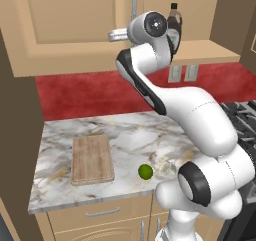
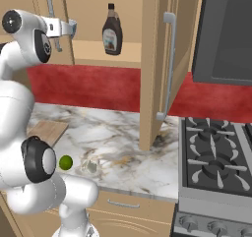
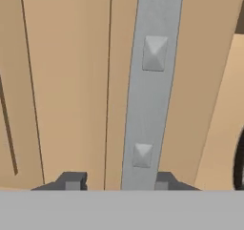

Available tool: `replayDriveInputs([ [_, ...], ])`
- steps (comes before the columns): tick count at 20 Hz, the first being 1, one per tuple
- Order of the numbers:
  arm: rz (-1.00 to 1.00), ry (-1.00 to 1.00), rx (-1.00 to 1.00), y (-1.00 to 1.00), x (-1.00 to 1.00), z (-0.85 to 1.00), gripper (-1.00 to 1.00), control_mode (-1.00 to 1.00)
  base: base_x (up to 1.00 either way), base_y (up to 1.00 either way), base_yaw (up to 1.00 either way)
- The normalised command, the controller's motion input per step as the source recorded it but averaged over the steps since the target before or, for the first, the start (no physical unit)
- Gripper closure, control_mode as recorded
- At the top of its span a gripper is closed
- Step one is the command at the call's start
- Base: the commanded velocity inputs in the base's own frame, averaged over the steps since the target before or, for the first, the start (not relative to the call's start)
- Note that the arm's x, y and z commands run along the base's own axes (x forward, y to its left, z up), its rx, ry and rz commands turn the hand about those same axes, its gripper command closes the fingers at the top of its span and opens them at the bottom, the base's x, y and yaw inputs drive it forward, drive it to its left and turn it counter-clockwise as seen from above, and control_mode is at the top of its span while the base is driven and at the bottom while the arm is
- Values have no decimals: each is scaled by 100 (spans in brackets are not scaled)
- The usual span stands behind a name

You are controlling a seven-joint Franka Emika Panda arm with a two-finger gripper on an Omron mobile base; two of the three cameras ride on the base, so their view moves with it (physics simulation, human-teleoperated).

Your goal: Open the cabinet. Place the bowl and condiment on the counter. Then place the lime and garlic on the cutting board.

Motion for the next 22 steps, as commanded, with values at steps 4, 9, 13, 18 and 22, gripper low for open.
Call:
replayDriveInputs([
  [4, 0, 0, 0, 34, -10, 0, 100, -100, 0, 0, 0],
  [9, 0, 0, 0, 43, -42, 0, 100, -100, 0, 0, 0],
  [13, 0, 0, 0, 58, -69, 0, 100, -100, 0, 0, 0],
  [18, 0, 0, 0, 79, -95, 0, 100, -100, 0, 0, 0],
  [22, 0, 0, 0, 92, -100, 0, 100, -100, 0, 0, 0],
])
